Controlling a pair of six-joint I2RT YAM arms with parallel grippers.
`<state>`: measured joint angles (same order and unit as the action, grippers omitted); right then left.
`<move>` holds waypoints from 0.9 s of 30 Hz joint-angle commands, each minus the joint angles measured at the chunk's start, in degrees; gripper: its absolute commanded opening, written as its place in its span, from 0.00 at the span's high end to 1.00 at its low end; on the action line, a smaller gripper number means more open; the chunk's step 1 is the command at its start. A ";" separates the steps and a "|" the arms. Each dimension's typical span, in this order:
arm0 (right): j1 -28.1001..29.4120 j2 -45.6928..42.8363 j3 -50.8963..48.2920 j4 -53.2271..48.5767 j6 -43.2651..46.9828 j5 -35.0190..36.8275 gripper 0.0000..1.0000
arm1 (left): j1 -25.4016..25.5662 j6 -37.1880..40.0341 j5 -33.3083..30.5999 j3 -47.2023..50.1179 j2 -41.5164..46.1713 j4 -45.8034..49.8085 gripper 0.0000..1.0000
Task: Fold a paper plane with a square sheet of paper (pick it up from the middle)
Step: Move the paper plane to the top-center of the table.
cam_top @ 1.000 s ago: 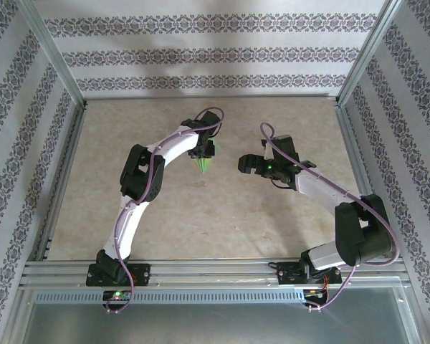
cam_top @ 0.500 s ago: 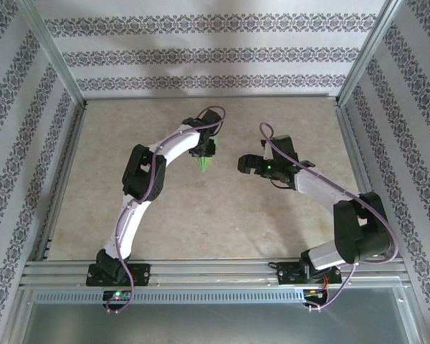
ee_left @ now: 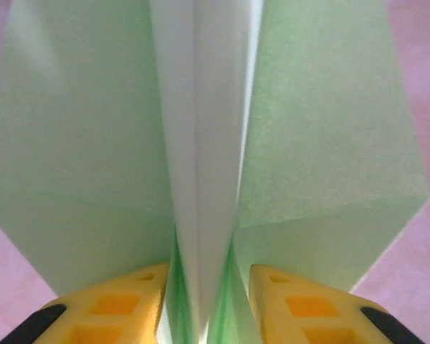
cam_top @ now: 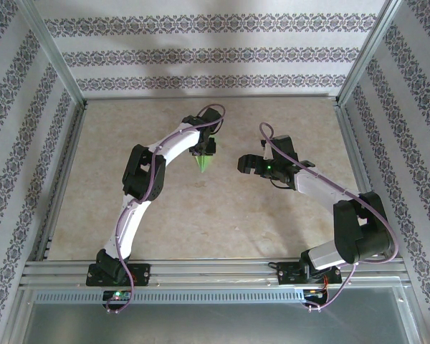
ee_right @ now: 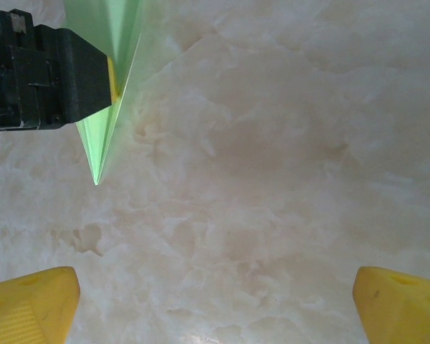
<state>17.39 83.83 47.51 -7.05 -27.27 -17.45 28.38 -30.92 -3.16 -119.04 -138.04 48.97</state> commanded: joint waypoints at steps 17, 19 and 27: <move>-1.02 -5.62 2.49 -1.42 1.40 4.73 0.02 | -0.65 -0.47 -7.68 6.80 23.59 -1.42 0.55; -1.28 -8.07 2.77 -1.59 3.04 7.68 0.02 | -1.20 -0.16 -9.62 12.15 29.14 -4.80 0.52; -2.50 -16.33 -0.85 3.11 12.65 27.74 0.02 | -6.96 3.35 -19.11 44.38 54.57 -25.25 0.23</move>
<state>15.57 69.21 48.23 -6.94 -19.99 -0.75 23.77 -29.98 -16.29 -83.35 -89.19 33.45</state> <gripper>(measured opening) 0.981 0.742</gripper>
